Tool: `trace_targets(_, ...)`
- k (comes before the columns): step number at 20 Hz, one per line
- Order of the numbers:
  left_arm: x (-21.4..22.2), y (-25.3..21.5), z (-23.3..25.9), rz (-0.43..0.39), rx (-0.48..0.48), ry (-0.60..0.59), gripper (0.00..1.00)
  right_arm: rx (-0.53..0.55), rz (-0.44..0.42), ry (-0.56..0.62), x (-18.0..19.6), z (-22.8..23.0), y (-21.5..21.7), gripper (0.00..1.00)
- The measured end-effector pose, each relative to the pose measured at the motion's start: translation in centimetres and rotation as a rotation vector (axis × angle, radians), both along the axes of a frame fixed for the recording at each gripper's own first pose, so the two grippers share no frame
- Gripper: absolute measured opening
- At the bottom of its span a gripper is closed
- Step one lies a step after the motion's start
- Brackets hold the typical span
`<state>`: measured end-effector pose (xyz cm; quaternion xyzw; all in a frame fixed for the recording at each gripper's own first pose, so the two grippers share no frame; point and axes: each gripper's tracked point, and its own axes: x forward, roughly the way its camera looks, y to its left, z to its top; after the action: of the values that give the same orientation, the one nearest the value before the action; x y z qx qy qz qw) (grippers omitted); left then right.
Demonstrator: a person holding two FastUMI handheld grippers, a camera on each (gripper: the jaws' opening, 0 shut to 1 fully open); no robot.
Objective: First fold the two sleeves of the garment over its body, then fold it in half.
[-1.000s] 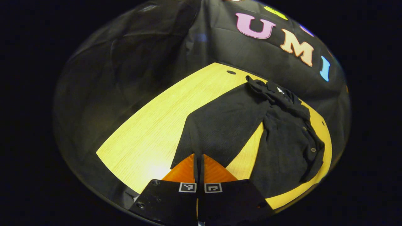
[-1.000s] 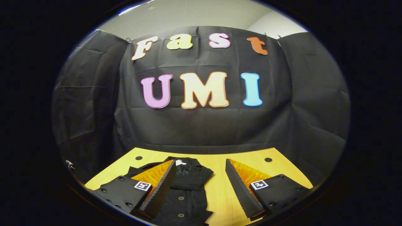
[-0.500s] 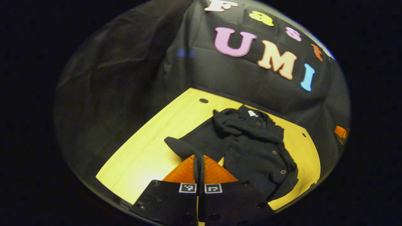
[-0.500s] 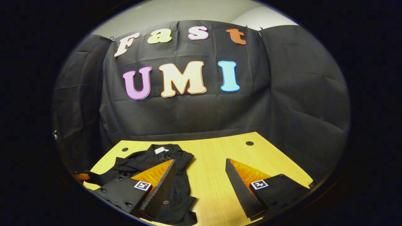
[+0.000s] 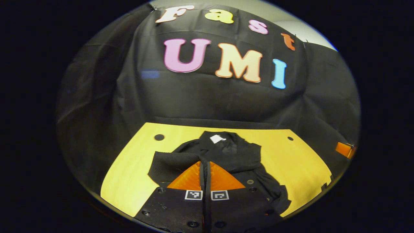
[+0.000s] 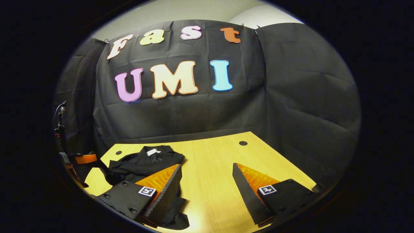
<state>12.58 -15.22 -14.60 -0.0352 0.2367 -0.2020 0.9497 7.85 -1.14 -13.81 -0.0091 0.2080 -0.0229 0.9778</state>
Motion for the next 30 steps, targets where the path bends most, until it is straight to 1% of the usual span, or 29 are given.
trace_targets(3, 0.9, -3.8, -0.3, -0.078, 0.014, -0.015, 0.0, 0.002, -0.024, -0.006, -0.3, 0.4, -1.0, 0.99)
trace_targets(8, 2.3, -10.7, -1.3, -0.195, -0.02, -0.014, 0.0, 0.041, -0.061, -0.001, -1.0, 0.6, -1.4, 0.99)
trace_targets(11, 3.1, -14.3, -2.0, -0.243, -0.039, -0.013, 0.0, 0.037, -0.069, -0.002, -2.2, 0.8, -1.8, 0.98)
trace_targets(12, 2.7, -14.2, -3.7, -0.258, -0.044, -0.013, 0.0, 0.029, -0.074, -0.004, -2.5, 1.0, -2.1, 0.99)
trace_targets(13, 3.5, -16.4, -2.8, -0.272, -0.045, -0.005, 0.0, 0.024, -0.081, -0.005, -2.9, 1.0, -2.2, 0.99)
trace_targets(16, 4.3, -19.1, -4.3, -0.305, -0.055, 0.008, 0.0, 0.038, -0.115, 0.001, -3.6, 0.8, -2.8, 0.99)
trace_targets(19, 4.2, -22.1, -6.6, -0.359, -0.075, 0.057, 0.0, 0.037, -0.156, 0.006, -4.1, 0.2, -3.5, 0.99)
trace_targets(22, 4.5, -23.9, -8.6, -0.379, -0.073, 0.083, 0.0, 0.015, -0.173, 0.018, -4.5, -0.3, -3.8, 0.99)
trace_targets(23, 4.6, -24.4, -9.0, -0.386, -0.071, 0.085, 0.0, 0.008, -0.179, 0.018, -4.7, -0.2, -3.9, 0.97)
trace_targets(24, 4.7, -24.7, -9.6, -0.389, -0.066, 0.088, 0.0, 0.005, -0.184, 0.021, -4.7, -0.3, -4.0, 0.99)
trace_targets(25, 4.8, -24.9, -9.9, -0.391, -0.063, 0.09, 0.0, 0.004, -0.189, 0.024, -4.8, -0.6, -3.8, 0.97)
trace_targets(26, 4.9, -25.2, -10.3, -0.392, -0.062, 0.096, 0.0, 0.006, -0.194, 0.029, -4.7, -0.8, -3.8, 0.99)
trace_targets(30, 5.3, -25.8, -11.6, -0.39, -0.063, 0.119, 0.0, 0.002, -0.189, 0.047, -4.6, -1.3, -3.4, 0.99)
